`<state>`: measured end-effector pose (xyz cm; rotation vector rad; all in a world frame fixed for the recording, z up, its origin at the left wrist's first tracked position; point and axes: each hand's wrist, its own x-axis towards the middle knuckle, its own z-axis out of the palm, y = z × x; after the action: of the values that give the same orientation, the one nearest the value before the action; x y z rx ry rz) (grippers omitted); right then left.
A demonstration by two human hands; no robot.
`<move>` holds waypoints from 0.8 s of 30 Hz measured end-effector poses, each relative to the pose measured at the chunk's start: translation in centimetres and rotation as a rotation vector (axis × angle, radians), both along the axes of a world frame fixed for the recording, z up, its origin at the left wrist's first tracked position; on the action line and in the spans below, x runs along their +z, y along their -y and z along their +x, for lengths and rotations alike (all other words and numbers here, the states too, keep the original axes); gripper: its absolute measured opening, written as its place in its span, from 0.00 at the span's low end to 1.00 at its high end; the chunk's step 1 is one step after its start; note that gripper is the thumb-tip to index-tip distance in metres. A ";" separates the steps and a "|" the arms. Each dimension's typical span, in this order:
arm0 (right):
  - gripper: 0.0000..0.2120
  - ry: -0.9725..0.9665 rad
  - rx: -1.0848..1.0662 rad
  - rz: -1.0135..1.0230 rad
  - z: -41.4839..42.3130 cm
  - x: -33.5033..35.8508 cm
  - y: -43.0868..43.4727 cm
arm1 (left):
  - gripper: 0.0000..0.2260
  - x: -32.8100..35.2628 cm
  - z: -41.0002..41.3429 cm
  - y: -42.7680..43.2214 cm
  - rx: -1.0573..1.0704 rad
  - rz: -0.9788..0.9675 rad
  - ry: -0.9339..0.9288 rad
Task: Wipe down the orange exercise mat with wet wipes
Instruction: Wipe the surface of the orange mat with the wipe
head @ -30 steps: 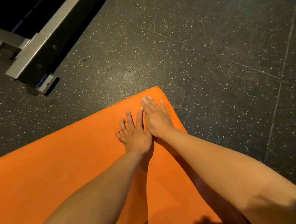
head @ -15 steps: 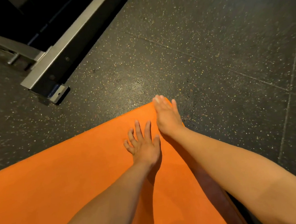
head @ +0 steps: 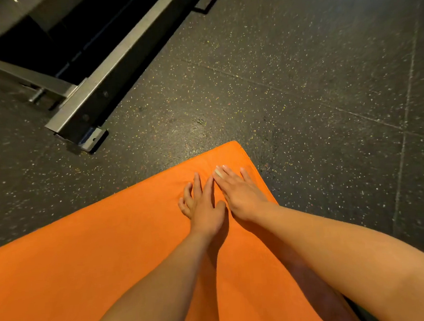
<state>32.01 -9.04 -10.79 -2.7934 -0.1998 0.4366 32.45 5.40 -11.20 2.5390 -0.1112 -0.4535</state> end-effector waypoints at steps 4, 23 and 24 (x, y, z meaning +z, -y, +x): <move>0.28 -0.004 0.019 0.007 -4.5 0.3 -0.4 | 0.25 -0.4 -3.8 -0.8 0.043 0.045 0.115; 0.25 -0.208 -0.039 -0.029 -30.7 5.1 -4.1 | 0.23 4.4 -27.7 -4.9 -0.185 0.143 -0.094; 0.25 -0.216 -0.051 -0.025 -32.0 5.4 -4.5 | 0.22 4.9 -29.1 -5.0 -0.178 0.142 -0.099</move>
<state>0.00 -4.56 -5.38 -2.7416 -0.0749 0.7273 3.31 10.45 -6.26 2.6506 -0.2783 -0.6777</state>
